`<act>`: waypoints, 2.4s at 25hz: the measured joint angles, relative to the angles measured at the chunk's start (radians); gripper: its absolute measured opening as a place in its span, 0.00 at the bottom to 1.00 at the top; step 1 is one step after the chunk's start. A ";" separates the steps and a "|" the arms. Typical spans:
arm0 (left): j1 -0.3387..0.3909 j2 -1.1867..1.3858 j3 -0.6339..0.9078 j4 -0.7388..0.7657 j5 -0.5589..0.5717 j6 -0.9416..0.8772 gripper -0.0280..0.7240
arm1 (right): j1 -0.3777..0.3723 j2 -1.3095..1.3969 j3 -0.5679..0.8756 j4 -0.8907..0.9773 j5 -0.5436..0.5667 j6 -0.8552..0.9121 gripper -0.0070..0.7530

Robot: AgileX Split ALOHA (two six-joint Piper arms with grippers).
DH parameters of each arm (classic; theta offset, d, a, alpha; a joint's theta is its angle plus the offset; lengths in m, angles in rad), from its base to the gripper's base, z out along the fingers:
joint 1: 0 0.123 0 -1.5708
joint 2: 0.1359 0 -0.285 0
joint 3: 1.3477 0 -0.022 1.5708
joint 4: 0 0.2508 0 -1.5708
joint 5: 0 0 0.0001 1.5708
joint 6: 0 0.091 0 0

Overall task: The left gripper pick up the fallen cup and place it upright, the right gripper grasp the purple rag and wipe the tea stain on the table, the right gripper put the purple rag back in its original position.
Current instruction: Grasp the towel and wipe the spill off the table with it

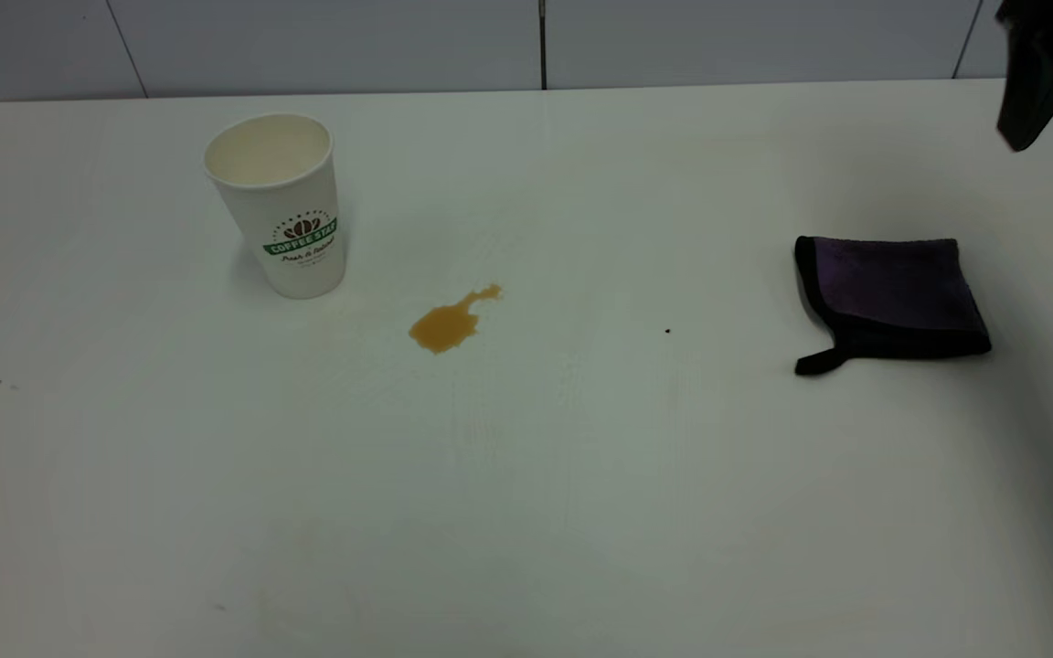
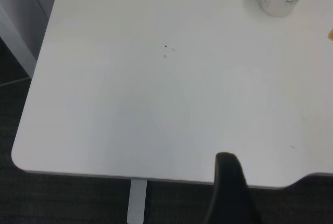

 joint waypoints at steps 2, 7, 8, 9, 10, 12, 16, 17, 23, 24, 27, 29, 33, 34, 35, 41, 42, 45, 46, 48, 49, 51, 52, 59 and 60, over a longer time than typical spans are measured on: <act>0.000 0.000 0.000 0.000 0.000 0.000 0.72 | 0.003 0.086 -0.056 0.000 -0.010 -0.004 0.97; 0.000 0.000 0.000 0.000 0.000 0.000 0.72 | 0.003 0.260 -0.175 0.000 -0.032 -0.014 0.97; 0.000 0.000 0.000 0.000 0.000 0.000 0.72 | 0.003 0.290 -0.196 0.000 -0.035 -0.014 0.97; 0.000 0.000 0.000 0.000 0.000 0.000 0.72 | 0.003 0.315 -0.222 0.000 -0.035 -0.014 0.97; 0.000 0.000 0.000 0.000 0.000 0.000 0.72 | 0.003 0.343 -0.247 0.000 -0.037 -0.015 0.96; 0.000 0.000 0.000 0.000 0.000 0.000 0.72 | 0.003 0.392 -0.291 0.000 -0.037 -0.018 0.96; 0.000 0.000 0.000 0.000 0.000 0.000 0.72 | 0.003 0.476 -0.361 0.000 -0.035 -0.021 0.96; 0.000 0.000 0.000 0.000 0.000 0.000 0.72 | 0.003 0.495 -0.377 0.000 -0.033 -0.021 0.96; 0.000 0.000 0.000 0.000 0.000 0.000 0.72 | 0.003 0.554 -0.414 0.039 -0.030 -0.029 0.95; 0.000 0.000 0.000 0.000 0.000 0.000 0.72 | 0.003 0.558 -0.415 0.041 -0.030 -0.030 0.95; 0.000 0.000 0.000 0.000 0.000 0.000 0.72 | 0.005 0.567 -0.419 0.047 -0.030 -0.031 0.94; 0.000 0.000 0.000 0.000 0.000 0.000 0.72 | 0.007 0.576 -0.421 0.052 -0.031 -0.031 0.94; 0.000 0.000 0.000 0.000 0.000 0.000 0.72 | 0.012 0.584 -0.423 0.062 -0.032 -0.032 0.91; 0.000 0.000 0.000 0.000 0.000 0.000 0.72 | 0.016 0.585 -0.425 0.062 -0.034 -0.032 0.89; 0.000 0.000 0.000 0.000 0.000 0.000 0.72 | 0.022 0.586 -0.425 0.060 -0.035 -0.032 0.87; 0.000 -0.001 0.000 0.000 0.000 0.000 0.72 | 0.100 0.588 -0.431 0.057 -0.063 -0.032 0.58; 0.000 -0.001 0.000 0.000 0.000 0.000 0.72 | 0.118 0.588 -0.431 0.061 -0.069 -0.032 0.53; 0.000 -0.001 0.000 0.000 0.000 0.000 0.72 | 0.168 0.588 -0.433 0.077 -0.078 -0.032 0.37; 0.000 -0.001 0.000 0.000 0.000 0.000 0.72 | 0.185 0.588 -0.434 0.086 -0.080 -0.032 0.32; 0.000 -0.001 0.000 0.000 0.000 0.000 0.72 | 0.218 0.591 -0.441 0.108 -0.080 -0.032 0.24; 0.000 -0.001 0.000 0.000 0.000 0.000 0.72 | 0.235 0.594 -0.448 0.116 -0.079 -0.032 0.22; 0.000 -0.001 0.000 0.000 0.000 0.000 0.72 | 0.272 0.598 -0.461 0.131 -0.075 -0.032 0.19; 0.000 -0.001 0.000 0.000 0.000 0.000 0.72 | 0.288 0.599 -0.468 0.141 -0.074 -0.032 0.19; 0.000 -0.001 0.000 0.000 0.000 0.000 0.72 | 0.410 0.610 -0.511 0.194 -0.064 -0.032 0.18; 0.000 -0.001 0.000 0.000 0.000 0.000 0.72 | 0.429 0.610 -0.515 0.201 -0.064 -0.032 0.18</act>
